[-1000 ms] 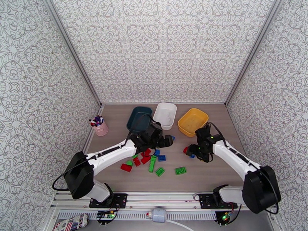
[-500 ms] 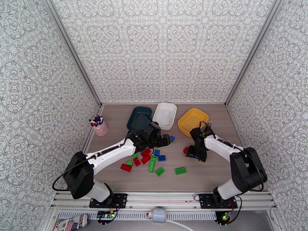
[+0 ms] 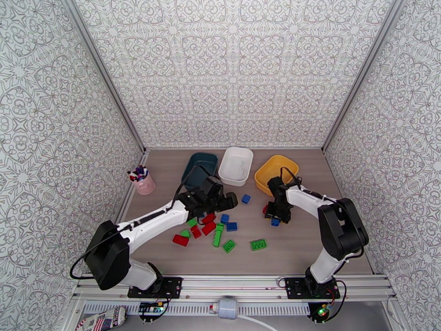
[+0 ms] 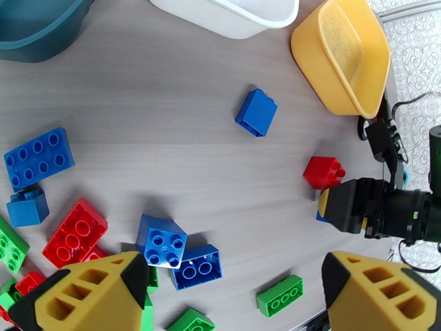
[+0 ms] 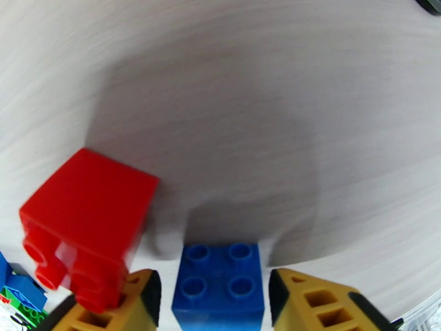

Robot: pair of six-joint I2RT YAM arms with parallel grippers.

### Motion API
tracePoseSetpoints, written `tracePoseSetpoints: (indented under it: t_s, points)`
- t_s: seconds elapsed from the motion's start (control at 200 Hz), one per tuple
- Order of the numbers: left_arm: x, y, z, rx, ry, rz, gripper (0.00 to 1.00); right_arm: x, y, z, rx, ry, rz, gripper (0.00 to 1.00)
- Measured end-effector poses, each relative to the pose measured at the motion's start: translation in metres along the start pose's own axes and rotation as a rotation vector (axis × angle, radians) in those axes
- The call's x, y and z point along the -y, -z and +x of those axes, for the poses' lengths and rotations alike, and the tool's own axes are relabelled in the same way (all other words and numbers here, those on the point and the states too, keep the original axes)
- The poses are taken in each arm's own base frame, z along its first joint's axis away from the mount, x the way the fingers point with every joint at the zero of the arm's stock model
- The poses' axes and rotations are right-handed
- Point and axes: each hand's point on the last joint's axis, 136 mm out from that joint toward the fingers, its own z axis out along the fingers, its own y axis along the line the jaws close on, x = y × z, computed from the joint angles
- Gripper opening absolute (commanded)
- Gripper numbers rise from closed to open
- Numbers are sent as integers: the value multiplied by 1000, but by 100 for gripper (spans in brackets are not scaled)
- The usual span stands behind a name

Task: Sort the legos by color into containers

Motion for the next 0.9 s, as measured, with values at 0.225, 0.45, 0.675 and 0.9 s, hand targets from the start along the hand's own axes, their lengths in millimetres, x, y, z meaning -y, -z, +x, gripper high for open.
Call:
tracePoseSetpoints:
  t_s: [0.225, 0.45, 0.675, 0.9]
  points:
    - [33, -12, -15, -21, -101, 13, 99, 2, 14, 0, 26, -9, -10, 33]
    - [74, -35, -19, -68, -206, 69, 99, 10, 54, -8, 108, -59, -89, 28]
    - [128, -38, -32, -46, -268, 209, 99, 10, 88, -46, 144, -177, -236, 26]
    - [152, -47, -68, -38, -247, 292, 95, -10, 102, -109, 159, -261, -381, 26]
